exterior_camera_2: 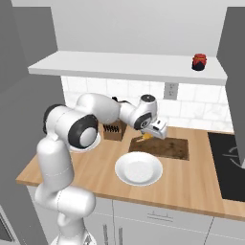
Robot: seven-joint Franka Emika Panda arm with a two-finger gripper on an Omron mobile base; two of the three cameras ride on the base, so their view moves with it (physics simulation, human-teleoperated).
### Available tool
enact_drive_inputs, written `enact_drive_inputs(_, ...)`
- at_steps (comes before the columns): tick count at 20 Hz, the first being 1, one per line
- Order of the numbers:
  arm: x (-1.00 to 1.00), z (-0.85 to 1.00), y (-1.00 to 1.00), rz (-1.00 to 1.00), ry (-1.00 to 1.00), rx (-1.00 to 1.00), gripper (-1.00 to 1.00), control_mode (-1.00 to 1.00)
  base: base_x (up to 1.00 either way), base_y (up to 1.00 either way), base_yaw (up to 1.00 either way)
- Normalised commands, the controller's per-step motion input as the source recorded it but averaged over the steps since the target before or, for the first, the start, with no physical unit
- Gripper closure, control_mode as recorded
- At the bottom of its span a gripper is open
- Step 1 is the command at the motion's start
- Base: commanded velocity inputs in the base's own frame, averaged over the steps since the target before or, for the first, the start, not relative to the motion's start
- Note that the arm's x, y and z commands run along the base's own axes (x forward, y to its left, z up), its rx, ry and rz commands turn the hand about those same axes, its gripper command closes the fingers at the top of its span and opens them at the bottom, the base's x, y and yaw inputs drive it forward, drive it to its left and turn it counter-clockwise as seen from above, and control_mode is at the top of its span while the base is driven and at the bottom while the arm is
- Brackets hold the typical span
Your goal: From the different types of pastries on the counter, select a croissant and place it on the cutting board. Then retrieve a jar of jam from the cabinet and place it alongside the croissant on the cutting board.
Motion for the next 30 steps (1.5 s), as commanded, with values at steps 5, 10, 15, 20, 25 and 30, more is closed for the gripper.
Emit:
enact_drive_inputs(5,0.26,-0.28,0.0,0.0,-0.01,0.0,1.0,-1.0,0.0,0.0,0.0)
enact_drive_inputs(10,0.1,-0.26,0.0,0.0,0.0,0.0,1.0,-1.0,0.0,0.0,0.0)
enact_drive_inputs(15,0.09,-0.28,0.0,0.0,0.01,-0.01,1.0,-1.0,0.0,0.0,0.0)
enact_drive_inputs(20,0.15,-0.18,0.01,0.0,0.01,-0.01,-1.0,-1.0,0.0,0.0,0.0)
enact_drive_inputs(25,0.07,0.03,0.0,0.0,-0.01,0.0,-1.0,-1.0,0.0,0.0,0.0)
enact_drive_inputs(30,0.0,0.4,-0.01,0.0,-0.04,-0.01,-1.0,-1.0,0.0,0.0,0.0)
